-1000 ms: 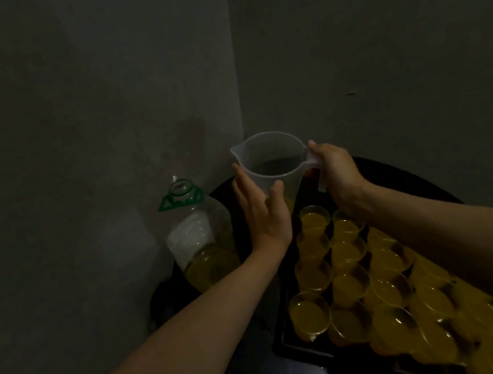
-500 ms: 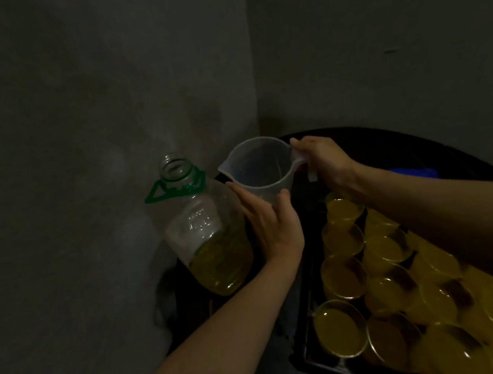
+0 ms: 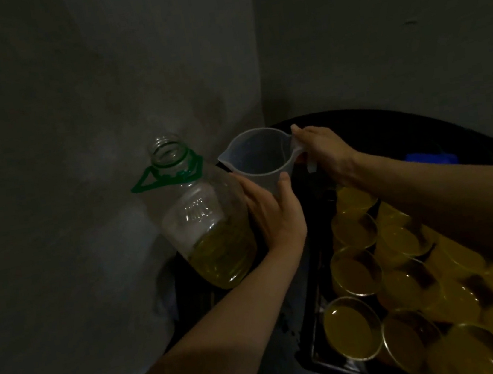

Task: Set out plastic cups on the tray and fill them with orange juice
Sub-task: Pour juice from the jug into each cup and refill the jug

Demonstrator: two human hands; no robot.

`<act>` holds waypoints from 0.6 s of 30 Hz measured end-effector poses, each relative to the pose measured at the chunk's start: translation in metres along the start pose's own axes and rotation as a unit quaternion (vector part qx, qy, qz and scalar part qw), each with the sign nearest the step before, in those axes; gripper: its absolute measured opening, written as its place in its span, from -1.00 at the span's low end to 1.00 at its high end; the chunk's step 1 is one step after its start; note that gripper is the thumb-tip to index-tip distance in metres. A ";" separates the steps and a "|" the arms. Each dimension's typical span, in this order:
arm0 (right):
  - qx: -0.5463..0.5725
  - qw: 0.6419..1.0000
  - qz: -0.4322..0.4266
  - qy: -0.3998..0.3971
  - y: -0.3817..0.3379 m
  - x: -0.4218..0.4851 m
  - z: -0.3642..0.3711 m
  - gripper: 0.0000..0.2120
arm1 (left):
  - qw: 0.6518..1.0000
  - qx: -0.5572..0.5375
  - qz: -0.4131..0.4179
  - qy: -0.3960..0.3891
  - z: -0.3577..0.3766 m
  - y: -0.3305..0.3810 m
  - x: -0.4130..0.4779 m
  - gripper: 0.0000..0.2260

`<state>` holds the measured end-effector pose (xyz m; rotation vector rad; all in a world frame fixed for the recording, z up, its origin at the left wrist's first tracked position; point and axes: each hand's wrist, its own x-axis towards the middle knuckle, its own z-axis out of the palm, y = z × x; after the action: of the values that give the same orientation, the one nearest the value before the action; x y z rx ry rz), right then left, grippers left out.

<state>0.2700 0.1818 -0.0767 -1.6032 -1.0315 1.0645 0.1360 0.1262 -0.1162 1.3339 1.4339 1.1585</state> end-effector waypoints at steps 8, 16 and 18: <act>-0.046 0.999 -0.012 0.011 0.003 0.002 0.003 -0.64 | 0.999 0.040 -0.026 0.008 0.004 0.003 0.001 0.00; -0.059 0.997 -0.015 0.043 0.004 0.000 0.003 -0.65 | 0.997 0.011 -0.082 -0.007 0.009 0.007 -0.004 -0.04; -0.068 0.995 -0.026 0.070 0.005 -0.004 0.004 -0.59 | 0.995 -0.007 -0.096 -0.015 0.009 0.007 -0.009 0.00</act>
<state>0.2660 0.1779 -0.0818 -1.7251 -1.0633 0.8503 0.1471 0.1182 -0.1114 1.1714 1.4934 1.0163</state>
